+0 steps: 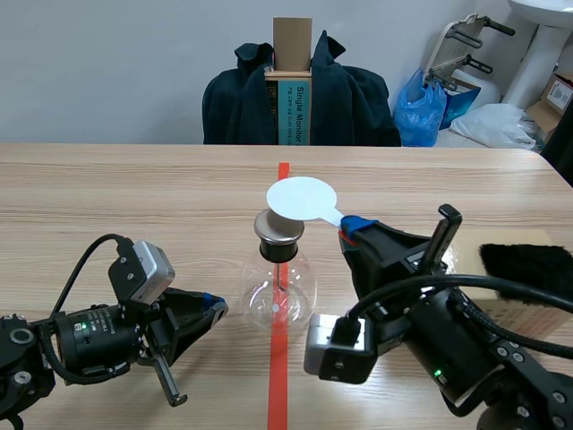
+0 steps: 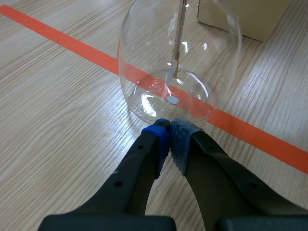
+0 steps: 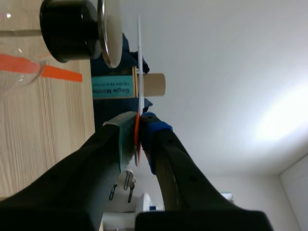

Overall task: Do the electroscope experiment.
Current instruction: 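Move the plate toward and away from the electroscope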

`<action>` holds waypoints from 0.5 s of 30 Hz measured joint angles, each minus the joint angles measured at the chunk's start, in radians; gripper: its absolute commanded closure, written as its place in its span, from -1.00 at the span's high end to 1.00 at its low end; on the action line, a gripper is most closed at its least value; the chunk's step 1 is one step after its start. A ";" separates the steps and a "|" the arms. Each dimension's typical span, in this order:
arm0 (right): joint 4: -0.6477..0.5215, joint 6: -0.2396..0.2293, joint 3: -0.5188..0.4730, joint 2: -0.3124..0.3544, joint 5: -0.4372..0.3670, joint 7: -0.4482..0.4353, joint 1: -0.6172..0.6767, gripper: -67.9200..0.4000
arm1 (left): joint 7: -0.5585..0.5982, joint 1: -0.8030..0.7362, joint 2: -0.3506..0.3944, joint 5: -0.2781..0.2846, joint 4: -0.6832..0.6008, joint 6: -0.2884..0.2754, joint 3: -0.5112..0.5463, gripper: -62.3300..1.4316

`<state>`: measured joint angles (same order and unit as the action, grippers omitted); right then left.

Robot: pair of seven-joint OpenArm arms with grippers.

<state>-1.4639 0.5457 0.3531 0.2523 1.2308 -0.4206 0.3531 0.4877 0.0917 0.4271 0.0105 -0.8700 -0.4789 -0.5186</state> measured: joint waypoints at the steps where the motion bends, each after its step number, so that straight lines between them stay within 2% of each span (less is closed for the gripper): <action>1: 0.000 0.000 0.000 0.000 0.000 -0.004 0.000 -0.96 | 0.000 0.000 0.000 0.000 0.000 0.000 0.000 -0.87; 6: 0.000 0.000 0.000 0.000 0.000 -0.045 0.000 -0.96 | 0.000 0.000 0.000 0.000 0.000 0.000 0.000 -0.87; 15: 0.000 0.000 0.000 0.000 0.000 -0.066 0.000 -0.96 | 0.000 0.000 0.000 0.000 0.000 0.000 0.000 -0.87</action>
<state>-1.4639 0.5457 0.3531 0.2523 1.2308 -0.4866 0.3531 0.4881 0.0917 0.4271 0.0105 -0.8700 -0.4789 -0.5186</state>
